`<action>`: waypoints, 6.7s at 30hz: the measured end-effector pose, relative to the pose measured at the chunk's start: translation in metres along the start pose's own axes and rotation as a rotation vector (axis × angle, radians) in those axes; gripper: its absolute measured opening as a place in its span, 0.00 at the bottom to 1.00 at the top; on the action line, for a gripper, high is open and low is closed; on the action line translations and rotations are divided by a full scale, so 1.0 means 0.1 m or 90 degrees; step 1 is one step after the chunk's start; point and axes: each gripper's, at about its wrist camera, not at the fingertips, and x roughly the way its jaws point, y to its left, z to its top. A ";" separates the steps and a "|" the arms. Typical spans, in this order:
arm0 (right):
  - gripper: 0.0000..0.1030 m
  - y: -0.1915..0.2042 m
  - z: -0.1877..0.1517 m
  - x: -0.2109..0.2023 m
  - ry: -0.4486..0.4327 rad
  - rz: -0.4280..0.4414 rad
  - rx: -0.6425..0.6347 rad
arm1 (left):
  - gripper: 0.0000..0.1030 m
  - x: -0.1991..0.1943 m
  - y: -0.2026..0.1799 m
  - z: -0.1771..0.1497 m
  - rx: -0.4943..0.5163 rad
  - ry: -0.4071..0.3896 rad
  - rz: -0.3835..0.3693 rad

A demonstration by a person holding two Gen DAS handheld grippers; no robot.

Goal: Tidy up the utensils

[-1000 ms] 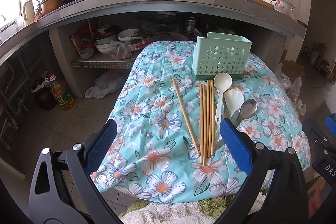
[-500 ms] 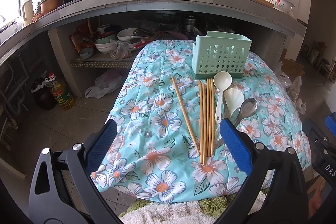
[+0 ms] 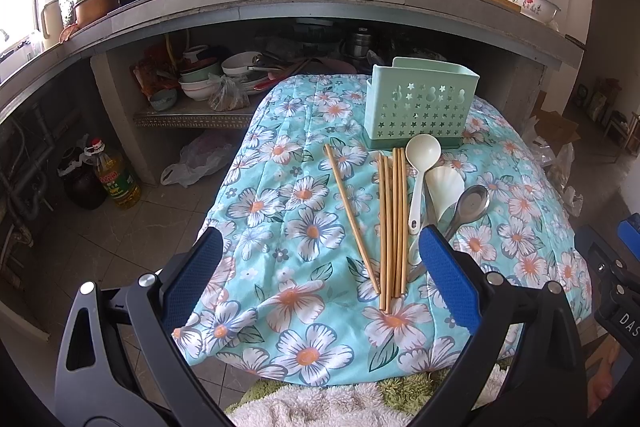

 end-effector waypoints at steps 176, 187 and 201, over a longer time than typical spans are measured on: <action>0.41 -1.15 0.38 2.52 0.351 0.261 0.126 | 0.04 1.66 -0.03 0.84 0.142 0.166 -0.213; 0.06 -0.89 0.41 2.44 0.316 0.253 0.057 | 0.04 1.77 -0.01 0.83 0.130 0.171 -0.199; 0.04 -0.83 1.62 1.64 0.084 0.146 -0.087 | 0.04 1.29 0.22 2.01 0.020 -0.077 -0.140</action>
